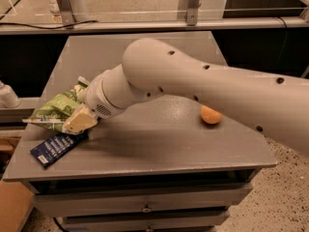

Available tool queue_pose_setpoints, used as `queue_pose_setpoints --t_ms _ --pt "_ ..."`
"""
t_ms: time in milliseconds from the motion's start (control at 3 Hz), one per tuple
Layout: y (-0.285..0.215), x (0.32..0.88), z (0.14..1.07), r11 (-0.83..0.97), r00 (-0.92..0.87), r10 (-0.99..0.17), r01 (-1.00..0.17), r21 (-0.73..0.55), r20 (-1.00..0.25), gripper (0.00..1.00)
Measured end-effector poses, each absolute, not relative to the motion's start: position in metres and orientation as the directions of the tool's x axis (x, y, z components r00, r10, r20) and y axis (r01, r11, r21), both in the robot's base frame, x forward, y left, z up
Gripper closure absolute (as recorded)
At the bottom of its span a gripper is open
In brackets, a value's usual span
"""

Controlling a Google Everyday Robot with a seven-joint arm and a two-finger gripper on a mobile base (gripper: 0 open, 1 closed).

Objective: Move green jalapeno chip bag near rxbar blueberry

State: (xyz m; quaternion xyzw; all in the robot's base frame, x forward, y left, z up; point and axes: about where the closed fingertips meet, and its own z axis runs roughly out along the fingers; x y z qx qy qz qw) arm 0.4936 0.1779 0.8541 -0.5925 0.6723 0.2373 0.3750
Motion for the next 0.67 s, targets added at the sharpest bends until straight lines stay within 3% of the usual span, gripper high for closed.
queue_pose_setpoints --t_ms 333,667 --pt "0.180 0.493 0.856 0.186 -0.017 -0.613 -0.975 -0.124 -0.790 0.00" --pt "0.178 0.493 0.867 0.188 -0.011 -0.596 -0.974 -0.126 -0.803 0.00"
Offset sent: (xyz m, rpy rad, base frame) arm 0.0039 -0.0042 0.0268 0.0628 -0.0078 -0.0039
